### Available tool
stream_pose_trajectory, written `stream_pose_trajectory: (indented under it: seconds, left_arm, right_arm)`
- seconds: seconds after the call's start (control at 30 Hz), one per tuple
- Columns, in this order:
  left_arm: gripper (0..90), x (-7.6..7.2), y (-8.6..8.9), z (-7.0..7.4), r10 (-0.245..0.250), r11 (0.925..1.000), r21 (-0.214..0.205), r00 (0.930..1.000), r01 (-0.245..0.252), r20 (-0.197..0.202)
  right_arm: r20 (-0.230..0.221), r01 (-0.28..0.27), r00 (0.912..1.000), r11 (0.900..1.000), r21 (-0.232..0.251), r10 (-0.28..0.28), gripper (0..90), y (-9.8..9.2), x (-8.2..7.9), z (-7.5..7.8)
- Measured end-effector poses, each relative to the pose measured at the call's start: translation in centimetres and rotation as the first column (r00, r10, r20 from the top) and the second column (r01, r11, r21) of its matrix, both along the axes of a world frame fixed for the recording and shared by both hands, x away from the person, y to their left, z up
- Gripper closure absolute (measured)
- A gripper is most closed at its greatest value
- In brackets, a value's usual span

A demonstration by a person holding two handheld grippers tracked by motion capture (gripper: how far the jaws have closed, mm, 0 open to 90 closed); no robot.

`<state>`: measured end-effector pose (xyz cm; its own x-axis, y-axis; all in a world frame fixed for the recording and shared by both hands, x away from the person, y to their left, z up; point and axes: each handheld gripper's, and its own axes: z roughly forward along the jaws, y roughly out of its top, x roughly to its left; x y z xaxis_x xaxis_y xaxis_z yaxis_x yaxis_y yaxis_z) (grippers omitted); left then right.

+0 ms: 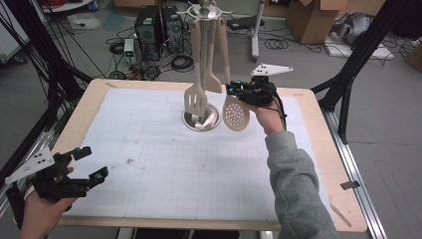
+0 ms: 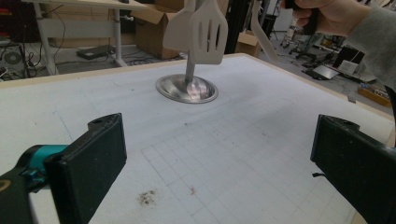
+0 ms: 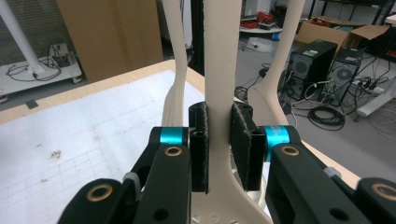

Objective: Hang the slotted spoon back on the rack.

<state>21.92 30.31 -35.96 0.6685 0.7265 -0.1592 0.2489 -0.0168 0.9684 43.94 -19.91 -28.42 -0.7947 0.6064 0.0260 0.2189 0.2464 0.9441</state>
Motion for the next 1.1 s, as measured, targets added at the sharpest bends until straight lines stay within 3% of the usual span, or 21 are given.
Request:
stream_pose_trajectory:
  seconds: [0.43, 0.87, 1.1]
  left_arm:
    - [3.9, 0.0, 0.0, -0.1, -0.002, 1.0, 0.0, 1.0, 0.002, -0.003]
    - [3.9, 0.0, -0.2, -0.3, -0.007, 1.0, 0.002, 0.9999, 0.007, -0.01]
    - [3.9, 0.0, -0.3, -0.3, -0.008, 0.9999, 0.007, 0.9999, 0.008, -0.012]
  right_arm:
    - [-0.004, 0.001, 1.0, 0.9999, -0.011, -0.001, 77.9, 1.8, 1.2, -0.5]
    - [0.044, 0.026, 0.9987, 0.9995, -0.016, -0.025, 77.2, 2.7, 1.9, -1.0]
    - [0.044, 0.035, 0.9985, 0.9991, -0.023, -0.034, 72.8, 2.8, 1.9, -1.2]
